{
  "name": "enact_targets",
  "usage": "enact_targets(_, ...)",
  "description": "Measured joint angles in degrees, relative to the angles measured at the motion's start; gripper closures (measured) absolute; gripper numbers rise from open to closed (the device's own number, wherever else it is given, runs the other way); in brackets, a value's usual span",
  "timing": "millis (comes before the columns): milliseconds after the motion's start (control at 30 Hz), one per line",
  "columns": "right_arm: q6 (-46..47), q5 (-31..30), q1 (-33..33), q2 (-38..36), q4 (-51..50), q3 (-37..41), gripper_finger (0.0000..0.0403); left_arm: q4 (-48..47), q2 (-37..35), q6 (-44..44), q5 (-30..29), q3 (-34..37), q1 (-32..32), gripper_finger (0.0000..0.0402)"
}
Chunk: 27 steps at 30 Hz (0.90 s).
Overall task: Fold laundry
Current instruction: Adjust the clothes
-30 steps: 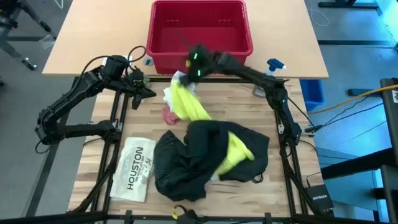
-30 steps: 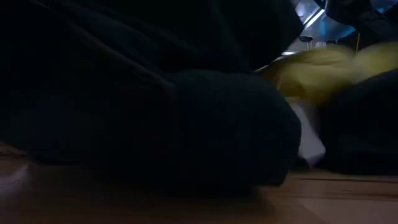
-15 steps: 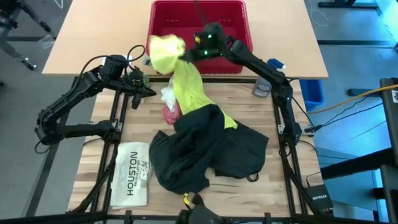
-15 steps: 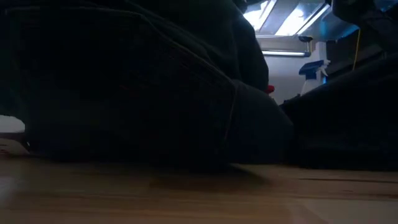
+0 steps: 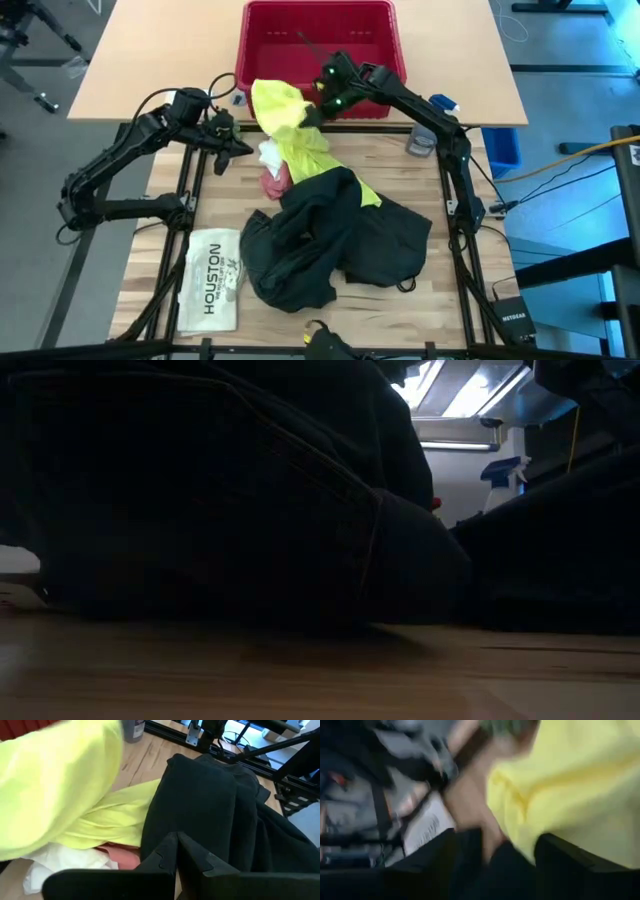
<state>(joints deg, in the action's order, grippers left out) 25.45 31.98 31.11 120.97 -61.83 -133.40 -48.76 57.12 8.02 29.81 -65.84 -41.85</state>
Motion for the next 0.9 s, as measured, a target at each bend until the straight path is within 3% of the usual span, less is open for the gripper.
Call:
enact_targets(167, -7.3, -16.68, -3.95, -2.39, -19.35, 0.02, 0.0123, -1.85, -0.12, 1.39, 0.06, 0.0, 0.51, 0.0402)
enact_targets(433, -3.05, -30.28, -8.76, -6.06, -26.84, -0.02, 0.0173, -2.04, -1.89, 3.44, 2.97, 3.88, 0.62, 0.0401)
enact_targets(733, 7.77, -34.5, -17.03, -7.41, -21.45, -0.02, 0.0182, -1.26, -3.96, 4.86, 5.92, 8.55, 0.64, 0.0402)
enact_targets(900, 15.26, -43.89, -23.78, -6.08, -10.33, -0.04, 0.0182, -1.16, -4.72, 5.96, 8.55, 9.64, 0.64, 0.0401)
